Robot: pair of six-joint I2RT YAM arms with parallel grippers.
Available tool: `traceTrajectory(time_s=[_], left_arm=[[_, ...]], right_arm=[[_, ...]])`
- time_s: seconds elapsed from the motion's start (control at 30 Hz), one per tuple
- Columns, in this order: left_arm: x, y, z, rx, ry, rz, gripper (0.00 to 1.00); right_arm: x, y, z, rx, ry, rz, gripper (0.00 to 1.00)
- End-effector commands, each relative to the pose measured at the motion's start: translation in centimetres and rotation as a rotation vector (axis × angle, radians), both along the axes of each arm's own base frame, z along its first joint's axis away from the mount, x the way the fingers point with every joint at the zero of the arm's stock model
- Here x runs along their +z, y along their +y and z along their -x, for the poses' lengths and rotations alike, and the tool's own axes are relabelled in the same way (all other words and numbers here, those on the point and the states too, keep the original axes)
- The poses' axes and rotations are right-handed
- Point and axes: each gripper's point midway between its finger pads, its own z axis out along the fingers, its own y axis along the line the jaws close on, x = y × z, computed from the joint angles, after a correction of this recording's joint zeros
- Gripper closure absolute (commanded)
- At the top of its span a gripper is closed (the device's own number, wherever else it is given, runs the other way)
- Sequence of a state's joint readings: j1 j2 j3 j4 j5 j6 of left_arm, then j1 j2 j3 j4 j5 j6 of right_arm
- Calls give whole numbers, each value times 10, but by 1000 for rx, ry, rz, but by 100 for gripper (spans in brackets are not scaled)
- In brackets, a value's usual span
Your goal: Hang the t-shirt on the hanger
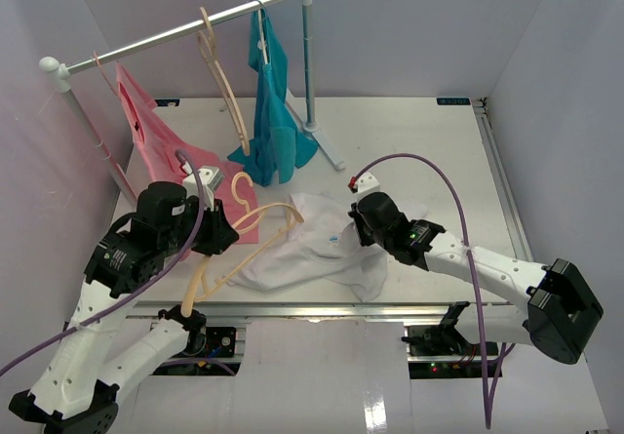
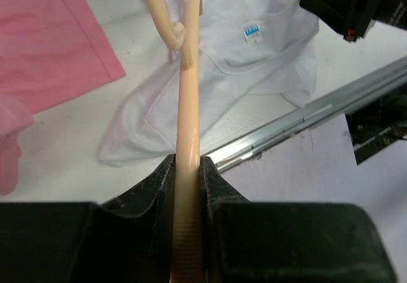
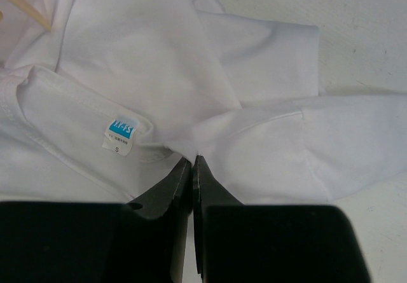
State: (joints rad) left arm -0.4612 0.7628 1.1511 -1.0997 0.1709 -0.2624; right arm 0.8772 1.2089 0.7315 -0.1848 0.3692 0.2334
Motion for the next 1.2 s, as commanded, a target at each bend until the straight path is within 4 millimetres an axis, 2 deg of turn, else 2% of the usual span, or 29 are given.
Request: traceTrajectory(time_s=[0.0,0.17,0.4,0.93,1.17], left_arm=[[8,-20,18,-133,-3,91,100],[23,-31,31,-225,-53,169,100],[36,-45,38,-335,-144,242,100],[26,-67,21,-420,-232,315,100],[38,-76,18,-475,-335,367,100]], right_arm=[[34,-5,-13,-69,-74,-43,92],[60,-17,-13,-113,-120,-74,92],[72,-16,-9,-115,-109,-113,92],[97,-15,0,-65,-140,-176,92],[110,-8,1,-36,-145,-207,92]])
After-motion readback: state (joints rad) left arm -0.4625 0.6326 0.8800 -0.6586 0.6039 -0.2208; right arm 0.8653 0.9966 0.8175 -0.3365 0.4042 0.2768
